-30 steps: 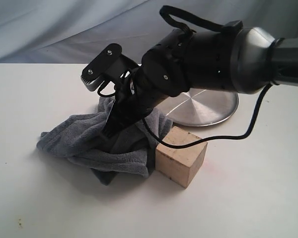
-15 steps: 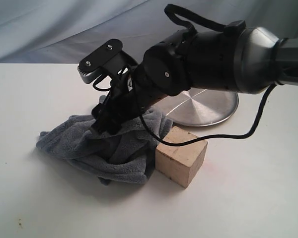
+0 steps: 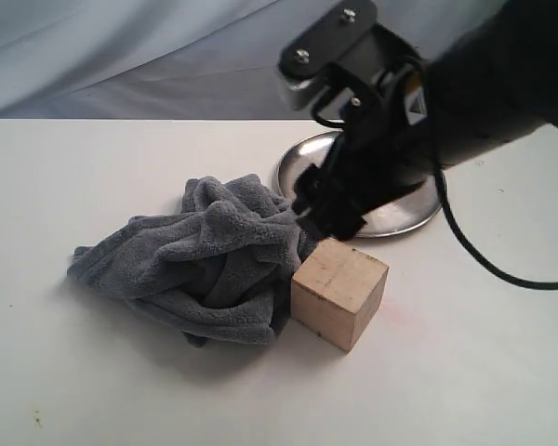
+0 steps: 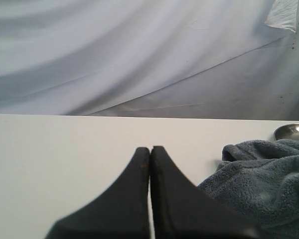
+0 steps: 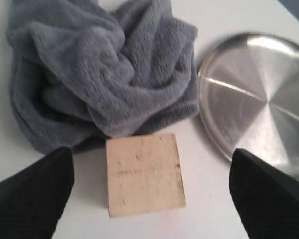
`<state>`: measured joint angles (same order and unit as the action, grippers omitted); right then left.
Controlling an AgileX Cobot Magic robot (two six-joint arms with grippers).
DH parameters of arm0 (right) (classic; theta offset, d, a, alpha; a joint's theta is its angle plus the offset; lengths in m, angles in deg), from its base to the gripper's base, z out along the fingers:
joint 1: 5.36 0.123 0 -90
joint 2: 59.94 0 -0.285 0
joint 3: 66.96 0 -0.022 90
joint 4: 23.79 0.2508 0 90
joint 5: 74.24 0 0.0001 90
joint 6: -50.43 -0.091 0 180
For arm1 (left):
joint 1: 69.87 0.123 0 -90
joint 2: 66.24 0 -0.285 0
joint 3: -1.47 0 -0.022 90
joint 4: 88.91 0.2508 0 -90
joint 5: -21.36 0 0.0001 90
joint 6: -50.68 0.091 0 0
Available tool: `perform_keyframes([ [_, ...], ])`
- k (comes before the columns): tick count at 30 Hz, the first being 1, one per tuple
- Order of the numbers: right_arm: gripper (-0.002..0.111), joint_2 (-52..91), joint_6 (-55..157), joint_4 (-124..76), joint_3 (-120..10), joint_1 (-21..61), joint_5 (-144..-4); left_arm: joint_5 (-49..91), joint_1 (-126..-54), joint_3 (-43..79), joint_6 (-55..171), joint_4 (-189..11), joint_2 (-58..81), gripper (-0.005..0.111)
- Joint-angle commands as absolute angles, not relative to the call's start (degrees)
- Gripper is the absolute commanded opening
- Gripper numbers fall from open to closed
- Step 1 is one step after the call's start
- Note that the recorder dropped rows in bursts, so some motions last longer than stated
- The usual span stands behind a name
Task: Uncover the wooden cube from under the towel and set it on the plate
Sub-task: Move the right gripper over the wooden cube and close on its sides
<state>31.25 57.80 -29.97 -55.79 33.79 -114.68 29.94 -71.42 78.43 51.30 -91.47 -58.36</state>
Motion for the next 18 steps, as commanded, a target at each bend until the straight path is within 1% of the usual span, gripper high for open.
perform_keyframes([
  [1, 0.078, 29.8, 57.69, -27.29, -49.37, 29.88, -110.44, 29.71, -71.47, 78.68, 51.15, -91.44, -58.45, 0.001],
  [4, 0.08, 30.11, 59.79, -25.97, -46.83, 29.26, -108.23, 29.71, -71.47, 78.68, 51.15, -91.44, -58.45, 0.001],
  [6, 0.098, 30.11, 63.92, -23.24, -46.58, 29.26, -107.45, 29.71, -71.47, 78.68, 51.15, -91.44, -58.45, 0.001],
  [7, 0.105, 30.21, 66.31, -22.1, -46.58, 29.26, -106.97, 29.71, -71.47, 78.68, 51.15, -91.44, -58.45, 0.001],
  [14, 0.105, 37.06, 71.86, -18.07, -46.58, 27.76, -104.94, 29.71, -71.47, 78.68, 51.15, -91.44, -58.45, 0.001],
  [18, 0.105, 37.62, 72.47, -18.18, -46.58, 27.76, -104.52, 29.71, -71.47, 78.68, 51.15, -91.44, -58.45, 0.001],
])
